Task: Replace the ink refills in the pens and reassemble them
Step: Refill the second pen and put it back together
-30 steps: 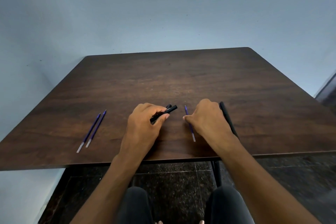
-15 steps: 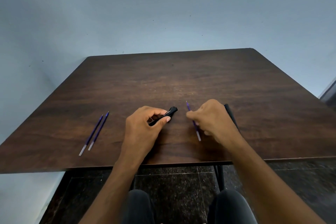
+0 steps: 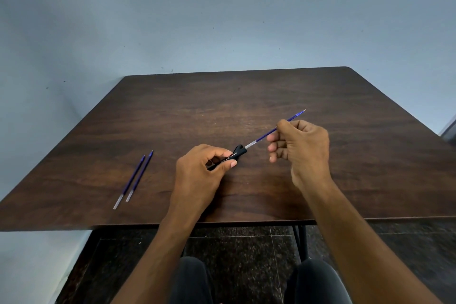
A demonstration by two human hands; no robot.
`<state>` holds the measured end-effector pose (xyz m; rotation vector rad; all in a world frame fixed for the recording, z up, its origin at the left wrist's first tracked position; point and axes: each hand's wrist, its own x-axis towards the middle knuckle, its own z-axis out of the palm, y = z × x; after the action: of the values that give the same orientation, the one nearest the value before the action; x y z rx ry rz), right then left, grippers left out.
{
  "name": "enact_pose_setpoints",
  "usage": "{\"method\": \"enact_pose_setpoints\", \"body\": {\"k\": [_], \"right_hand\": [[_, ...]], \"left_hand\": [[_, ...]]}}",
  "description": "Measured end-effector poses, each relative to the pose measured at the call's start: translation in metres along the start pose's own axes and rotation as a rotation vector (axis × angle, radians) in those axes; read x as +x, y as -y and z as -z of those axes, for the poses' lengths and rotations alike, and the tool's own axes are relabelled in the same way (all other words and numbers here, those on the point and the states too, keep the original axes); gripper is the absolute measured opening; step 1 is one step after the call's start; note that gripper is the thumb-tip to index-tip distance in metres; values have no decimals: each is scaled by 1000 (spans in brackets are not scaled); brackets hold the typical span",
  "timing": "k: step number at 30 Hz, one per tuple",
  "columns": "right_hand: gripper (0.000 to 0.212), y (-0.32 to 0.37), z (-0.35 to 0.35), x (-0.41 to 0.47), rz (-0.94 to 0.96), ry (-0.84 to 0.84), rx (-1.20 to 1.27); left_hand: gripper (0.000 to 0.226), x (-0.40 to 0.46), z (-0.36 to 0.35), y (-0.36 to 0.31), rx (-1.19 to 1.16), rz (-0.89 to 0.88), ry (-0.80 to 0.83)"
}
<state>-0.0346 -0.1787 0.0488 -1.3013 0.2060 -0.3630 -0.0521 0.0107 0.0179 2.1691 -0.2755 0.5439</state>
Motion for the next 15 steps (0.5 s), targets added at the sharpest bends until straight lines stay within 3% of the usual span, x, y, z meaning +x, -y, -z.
{"method": "enact_pose_setpoints", "body": {"k": [15], "right_hand": [[22, -28, -16, -13, -59, 189, -106]], "left_hand": [[18, 0, 0, 0, -16, 11, -25]]}}
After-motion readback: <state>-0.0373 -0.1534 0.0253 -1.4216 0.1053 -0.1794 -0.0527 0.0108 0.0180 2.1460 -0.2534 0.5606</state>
